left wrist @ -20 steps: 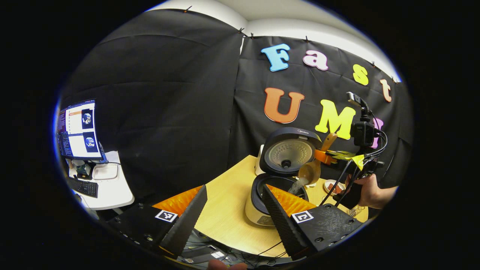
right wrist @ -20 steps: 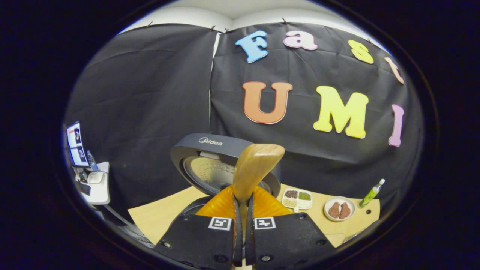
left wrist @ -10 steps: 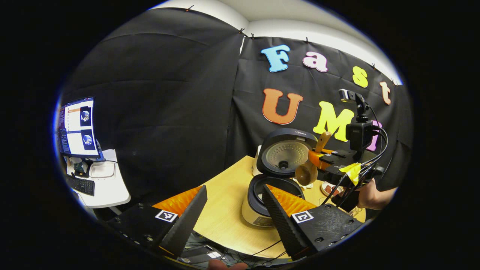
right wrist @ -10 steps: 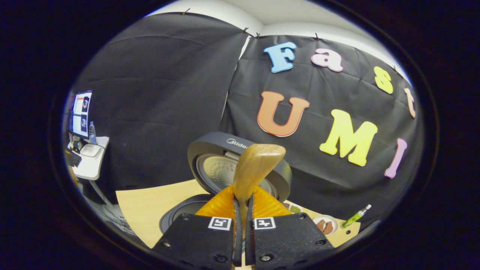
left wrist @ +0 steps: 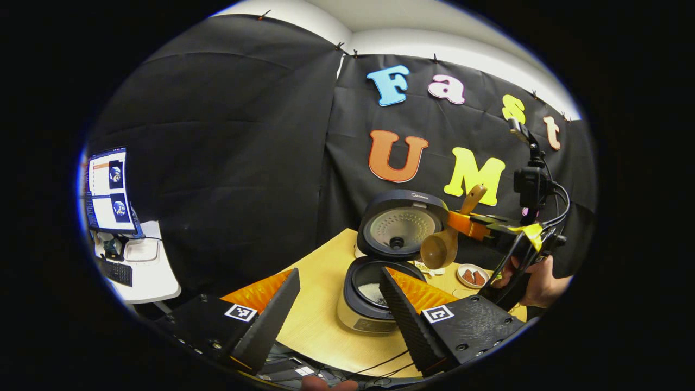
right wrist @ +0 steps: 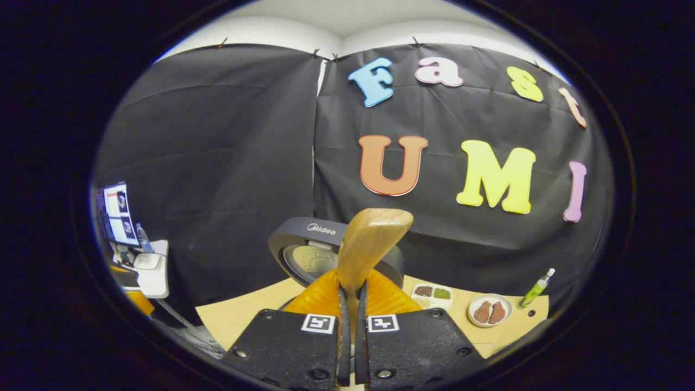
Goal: Close the left gripper, press the button to open the rice cooker; take a wooden spoon from the chopstick holder with the right hand, scoop a spoonful of rice and pour it into the rice cooker, then put the wooden spoon back into the chopstick holder.
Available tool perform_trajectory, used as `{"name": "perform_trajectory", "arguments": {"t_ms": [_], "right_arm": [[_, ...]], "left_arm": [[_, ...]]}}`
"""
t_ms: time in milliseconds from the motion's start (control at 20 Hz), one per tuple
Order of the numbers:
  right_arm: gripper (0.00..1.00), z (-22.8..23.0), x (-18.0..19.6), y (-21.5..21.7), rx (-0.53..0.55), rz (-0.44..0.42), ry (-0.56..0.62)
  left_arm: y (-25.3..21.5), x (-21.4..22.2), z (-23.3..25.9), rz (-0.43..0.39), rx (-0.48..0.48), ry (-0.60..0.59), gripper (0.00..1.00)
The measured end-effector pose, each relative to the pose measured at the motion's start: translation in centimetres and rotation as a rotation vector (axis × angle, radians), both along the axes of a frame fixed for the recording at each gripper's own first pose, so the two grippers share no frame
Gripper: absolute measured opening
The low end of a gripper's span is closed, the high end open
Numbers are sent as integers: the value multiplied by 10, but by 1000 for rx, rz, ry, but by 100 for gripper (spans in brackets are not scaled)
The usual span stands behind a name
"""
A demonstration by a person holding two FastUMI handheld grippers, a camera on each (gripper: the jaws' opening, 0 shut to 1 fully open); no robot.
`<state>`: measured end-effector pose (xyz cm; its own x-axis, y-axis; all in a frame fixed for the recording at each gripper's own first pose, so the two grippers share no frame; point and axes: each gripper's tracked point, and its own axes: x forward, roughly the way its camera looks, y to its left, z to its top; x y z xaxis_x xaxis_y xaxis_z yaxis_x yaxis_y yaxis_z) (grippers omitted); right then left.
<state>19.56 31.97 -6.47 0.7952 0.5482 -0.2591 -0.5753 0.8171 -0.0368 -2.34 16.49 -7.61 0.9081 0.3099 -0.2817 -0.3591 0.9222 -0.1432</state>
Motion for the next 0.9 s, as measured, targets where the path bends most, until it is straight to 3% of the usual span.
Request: {"name": "perform_trajectory", "arguments": {"t_ms": [100,150,400,900], "right_arm": [[5,12,0,-17,43,-14,11],[9,17,-1,-26,66,-22,19],[8,42,10,-98,160,-104,48],[9,35,29,-336,155,-457,33]], "left_arm": [[-10,7,3,-13,12,0,95],[-16,12,4,-21,18,2,95],[-44,39,17,-48,32,-26,95],[-123,97,29,-179,41,-95,95]]}}
